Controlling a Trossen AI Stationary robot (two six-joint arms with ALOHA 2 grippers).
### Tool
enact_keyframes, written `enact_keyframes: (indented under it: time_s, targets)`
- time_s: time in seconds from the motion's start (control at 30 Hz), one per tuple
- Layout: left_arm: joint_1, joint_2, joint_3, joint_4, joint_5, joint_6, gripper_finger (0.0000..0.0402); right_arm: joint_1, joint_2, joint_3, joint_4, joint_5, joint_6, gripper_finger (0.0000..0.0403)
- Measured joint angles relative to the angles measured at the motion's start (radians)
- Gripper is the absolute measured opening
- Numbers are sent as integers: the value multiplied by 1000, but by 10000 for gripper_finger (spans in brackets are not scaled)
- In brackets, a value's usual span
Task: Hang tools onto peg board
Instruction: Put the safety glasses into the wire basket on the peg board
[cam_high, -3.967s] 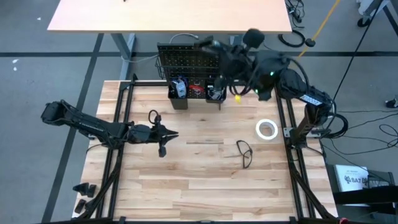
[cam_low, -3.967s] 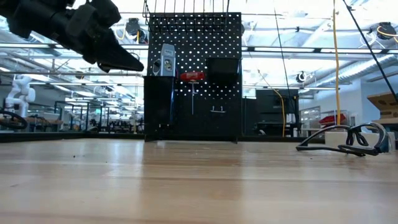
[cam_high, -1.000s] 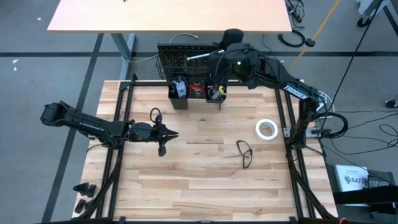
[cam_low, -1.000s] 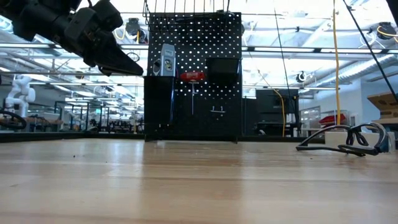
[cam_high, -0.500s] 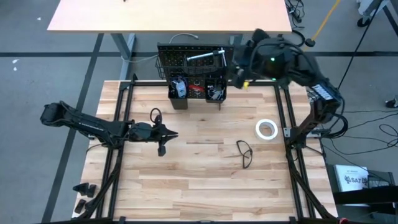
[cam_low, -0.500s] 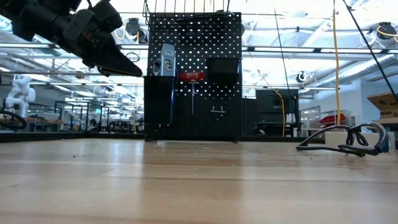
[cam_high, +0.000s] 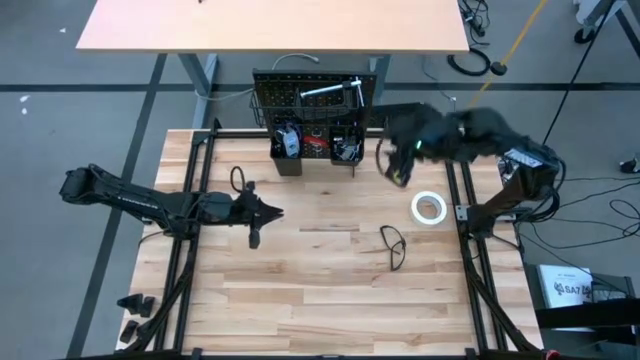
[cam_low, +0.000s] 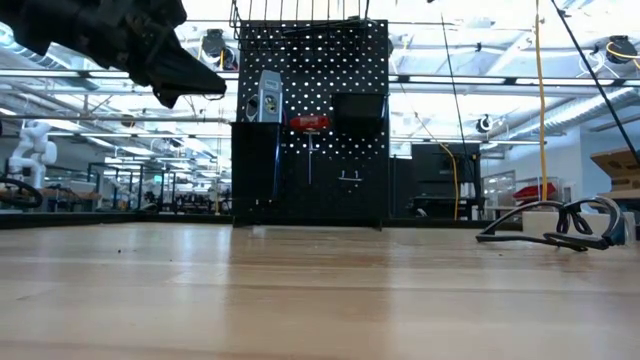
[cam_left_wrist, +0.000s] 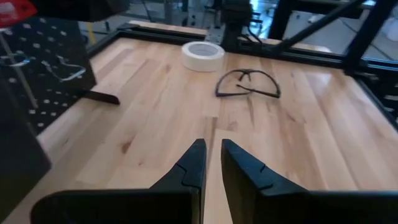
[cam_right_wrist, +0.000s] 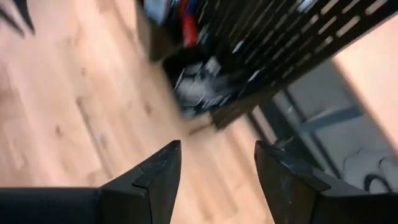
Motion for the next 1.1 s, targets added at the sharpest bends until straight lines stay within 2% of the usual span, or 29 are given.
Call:
enact_keyframes:
  time_s: [0.3,0.47,0.6,0.73,0.87,1.1]
  targets:
    - [-8,0,0,-39,57,-52,42,215,-216,-653,203,-13,411,196]
    - [-23,1,0,-61,59,-79,42,306,-259,-920,304,-100,610,196]
    - [-35,1,0,-58,59,-79,42,337,-259,-1063,287,-107,810,196]
    - [-41,2,0,-58,59,-79,42,329,-259,-1173,290,-112,936,196]
    - [-41,7,0,-57,58,-79,42,293,-259,-1233,323,-133,953,196]
    - [-41,44,0,-38,57,-71,42,206,-259,-1259,356,-131,871,196]
